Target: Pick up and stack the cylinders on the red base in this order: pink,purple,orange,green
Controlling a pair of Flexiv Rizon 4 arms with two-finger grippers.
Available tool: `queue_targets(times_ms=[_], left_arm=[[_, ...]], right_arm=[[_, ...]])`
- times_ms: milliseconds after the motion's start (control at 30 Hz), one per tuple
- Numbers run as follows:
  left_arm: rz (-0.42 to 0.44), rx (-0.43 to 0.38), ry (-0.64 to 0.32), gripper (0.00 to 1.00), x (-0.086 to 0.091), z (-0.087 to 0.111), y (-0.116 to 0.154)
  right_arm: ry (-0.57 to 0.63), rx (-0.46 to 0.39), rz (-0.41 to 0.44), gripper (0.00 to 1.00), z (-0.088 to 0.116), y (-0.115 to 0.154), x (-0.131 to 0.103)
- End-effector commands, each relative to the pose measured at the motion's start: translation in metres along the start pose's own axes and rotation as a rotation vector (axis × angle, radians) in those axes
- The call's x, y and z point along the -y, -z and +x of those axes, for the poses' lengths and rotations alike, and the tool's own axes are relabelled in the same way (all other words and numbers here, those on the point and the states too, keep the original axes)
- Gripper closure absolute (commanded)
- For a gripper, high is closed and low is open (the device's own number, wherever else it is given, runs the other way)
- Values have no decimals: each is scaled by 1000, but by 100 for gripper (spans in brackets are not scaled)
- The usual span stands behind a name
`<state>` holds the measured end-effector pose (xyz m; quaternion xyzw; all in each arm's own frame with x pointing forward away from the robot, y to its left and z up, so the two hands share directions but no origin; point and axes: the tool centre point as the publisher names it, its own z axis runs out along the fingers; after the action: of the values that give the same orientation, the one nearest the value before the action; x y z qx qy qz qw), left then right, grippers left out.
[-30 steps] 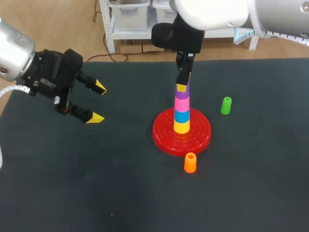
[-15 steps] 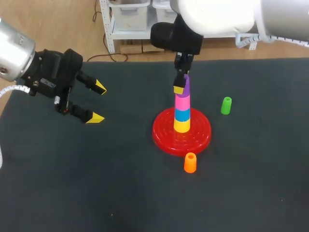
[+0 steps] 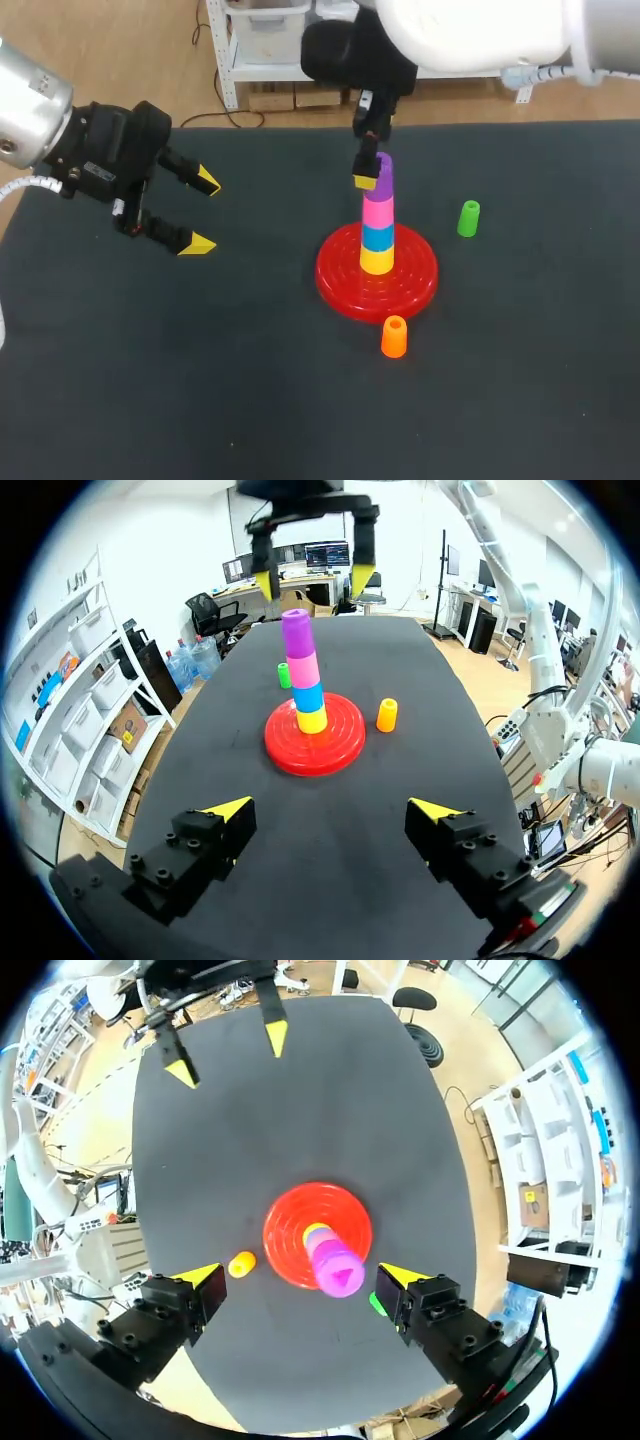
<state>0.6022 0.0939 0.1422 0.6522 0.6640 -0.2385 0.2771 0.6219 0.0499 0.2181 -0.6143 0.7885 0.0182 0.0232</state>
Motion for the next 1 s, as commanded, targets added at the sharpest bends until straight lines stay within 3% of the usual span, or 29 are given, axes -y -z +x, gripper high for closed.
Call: queue_targets(times_ms=[33, 400, 600, 1000], left_arm=[[-1, -1, 0, 0, 0, 0, -1], [-1, -1, 0, 0, 0, 0, -1], [-1, -1, 0, 0, 0, 0, -1], [-1, -1, 0, 0, 0, 0, -1]], right_arm=[[4, -11, 82, 0, 1, 17, -26], [33, -9, 90, 0, 3, 9, -82], [33, -14, 69, 0, 7, -12, -109], [-17, -2, -30, 0, 24, -74, -139]])
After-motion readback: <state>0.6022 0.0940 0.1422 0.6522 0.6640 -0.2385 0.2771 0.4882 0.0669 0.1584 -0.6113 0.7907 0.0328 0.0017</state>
